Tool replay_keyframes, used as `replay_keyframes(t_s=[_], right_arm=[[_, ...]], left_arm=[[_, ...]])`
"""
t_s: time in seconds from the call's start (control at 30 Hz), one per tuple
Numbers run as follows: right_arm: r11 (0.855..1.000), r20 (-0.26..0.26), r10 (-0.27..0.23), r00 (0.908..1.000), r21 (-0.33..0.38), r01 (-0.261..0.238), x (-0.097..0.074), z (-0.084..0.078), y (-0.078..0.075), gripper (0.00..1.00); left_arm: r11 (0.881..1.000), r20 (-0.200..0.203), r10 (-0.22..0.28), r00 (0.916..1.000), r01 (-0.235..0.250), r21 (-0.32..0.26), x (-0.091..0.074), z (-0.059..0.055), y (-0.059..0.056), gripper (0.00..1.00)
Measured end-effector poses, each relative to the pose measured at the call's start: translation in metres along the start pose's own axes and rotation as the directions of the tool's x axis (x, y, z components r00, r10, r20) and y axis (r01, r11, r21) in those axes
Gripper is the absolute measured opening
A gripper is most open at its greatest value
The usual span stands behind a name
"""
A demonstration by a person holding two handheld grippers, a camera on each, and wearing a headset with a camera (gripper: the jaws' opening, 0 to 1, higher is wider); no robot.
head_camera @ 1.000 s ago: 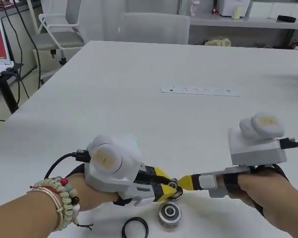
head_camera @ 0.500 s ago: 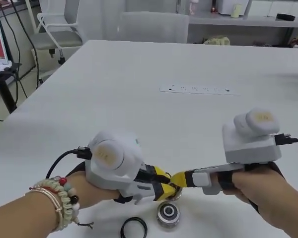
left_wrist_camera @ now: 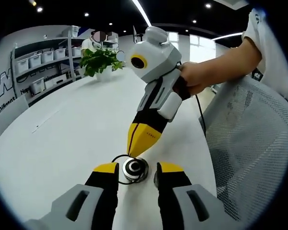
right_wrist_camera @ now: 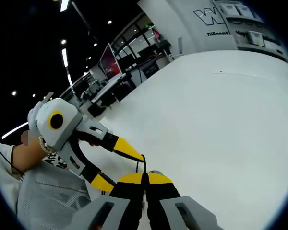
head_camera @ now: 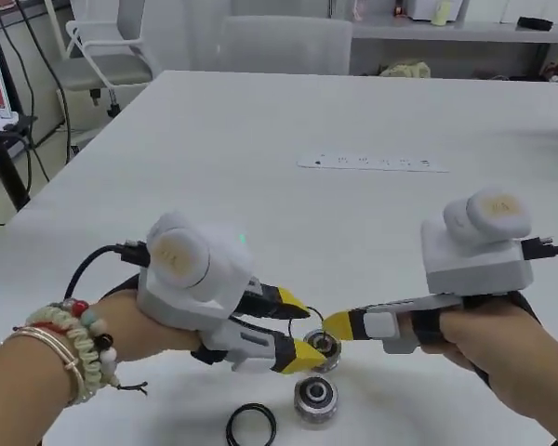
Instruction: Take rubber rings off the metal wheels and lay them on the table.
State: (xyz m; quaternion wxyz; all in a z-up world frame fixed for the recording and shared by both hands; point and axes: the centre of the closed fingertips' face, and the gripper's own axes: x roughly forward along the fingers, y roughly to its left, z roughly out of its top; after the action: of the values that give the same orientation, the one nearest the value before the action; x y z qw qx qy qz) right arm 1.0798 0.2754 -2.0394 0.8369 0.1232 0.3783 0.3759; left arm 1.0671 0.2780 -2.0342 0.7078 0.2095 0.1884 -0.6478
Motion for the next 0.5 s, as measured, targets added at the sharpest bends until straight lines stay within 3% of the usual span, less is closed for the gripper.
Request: replay_keyframes(t_s=[0.07,0.2,0.5], right_arm=[[1.0,0.011,0.0,0.9999,0.005,0.0,-0.003,0.003,0.001,0.0],[1.0,0.04,0.0,0.9992,0.022,-0.001,-0.007,0.01,0.002,0.0],[0.999,0.107,0.016,0.9941,0.03,-0.019,-0.02,0.027,0.008,0.0]], left_arm=[[1.0,-0.001,-0.01,1.0,0.01,0.004,-0.002,0.002,-0.001,0.29],[0.999,-0.022,-0.04,0.999,0.04,0.021,-0.01,0.008,-0.005,0.41],[0.994,-0.014,-0.031,0.9994,0.032,0.104,-0.045,0.034,-0.014,0.67]])
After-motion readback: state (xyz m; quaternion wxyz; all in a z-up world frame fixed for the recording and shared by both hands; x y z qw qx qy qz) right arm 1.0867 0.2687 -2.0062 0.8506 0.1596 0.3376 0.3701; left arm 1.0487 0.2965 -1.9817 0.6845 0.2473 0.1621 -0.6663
